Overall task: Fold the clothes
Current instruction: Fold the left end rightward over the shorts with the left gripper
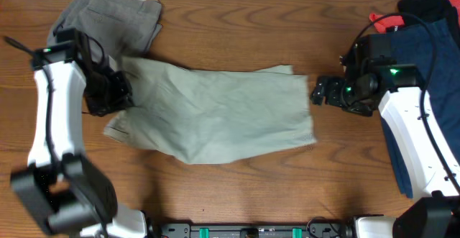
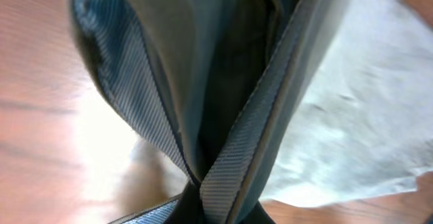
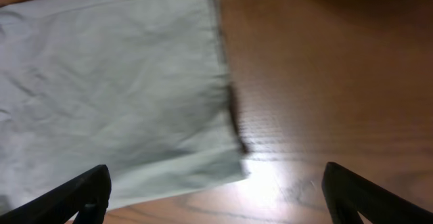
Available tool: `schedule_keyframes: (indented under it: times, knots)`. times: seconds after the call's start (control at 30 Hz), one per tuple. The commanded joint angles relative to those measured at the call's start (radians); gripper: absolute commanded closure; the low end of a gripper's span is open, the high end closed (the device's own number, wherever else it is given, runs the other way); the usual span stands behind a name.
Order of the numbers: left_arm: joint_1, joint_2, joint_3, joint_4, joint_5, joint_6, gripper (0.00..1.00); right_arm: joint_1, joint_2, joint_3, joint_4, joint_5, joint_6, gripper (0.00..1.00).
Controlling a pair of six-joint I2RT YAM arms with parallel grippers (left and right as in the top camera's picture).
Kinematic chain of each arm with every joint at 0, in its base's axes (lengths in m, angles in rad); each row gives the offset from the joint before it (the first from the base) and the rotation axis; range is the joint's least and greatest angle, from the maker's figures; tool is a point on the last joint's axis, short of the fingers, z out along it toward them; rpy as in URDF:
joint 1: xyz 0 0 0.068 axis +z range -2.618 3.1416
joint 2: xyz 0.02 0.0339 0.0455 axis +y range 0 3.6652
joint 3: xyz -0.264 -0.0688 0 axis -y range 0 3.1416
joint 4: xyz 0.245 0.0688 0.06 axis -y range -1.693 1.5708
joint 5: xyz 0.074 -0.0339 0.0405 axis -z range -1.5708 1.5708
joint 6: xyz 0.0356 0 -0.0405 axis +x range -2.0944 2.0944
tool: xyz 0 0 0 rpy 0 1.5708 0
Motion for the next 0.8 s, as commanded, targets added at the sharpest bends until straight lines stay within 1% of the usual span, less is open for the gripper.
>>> schedule_keyframes:
  times: [0.0, 0.07, 0.2, 0.3, 0.37, 0.5, 0.63, 0.67, 0.77]
  knots:
    - [-0.043, -0.076, 0.085, -0.066, -0.117, -0.024, 0.94, 0.037, 0.035, -0.001, 0.020, -0.011, 0.019, 0.07]
    - [-0.079, -0.095, 0.133, -0.119, -0.144, -0.023, 0.94, 0.057, 0.056, -0.001, 0.031, -0.043, 0.019, 0.07]
    - [-0.174, -0.098, 0.220, -0.211, -0.147, -0.026, 0.94, 0.105, 0.114, -0.001, 0.058, -0.099, 0.023, 0.07]
    - [-0.269, -0.098, 0.271, -0.234, -0.167, -0.084, 0.94, 0.141, 0.167, -0.001, 0.074, -0.099, 0.027, 0.06]
    - [-0.346, -0.098, 0.292, -0.216, -0.169, -0.113, 0.94, 0.162, 0.209, -0.001, 0.090, -0.100, 0.027, 0.05]
    - [-0.462, -0.090, 0.291, -0.117, -0.168, -0.206, 0.94, 0.192, 0.277, -0.001, 0.129, -0.111, 0.049, 0.05]
    - [-0.533, -0.061, 0.289, -0.049, -0.168, -0.254, 0.94, 0.213, 0.320, -0.001, 0.160, -0.126, 0.067, 0.08]
    - [-0.547, -0.049, 0.289, -0.039, -0.168, -0.274, 0.94, 0.217, 0.328, -0.001, 0.170, -0.127, 0.067, 0.10]
    - [-0.584, -0.009, 0.289, -0.012, -0.164, -0.307, 0.94, 0.232, 0.342, -0.001, 0.192, -0.130, 0.067, 0.20]
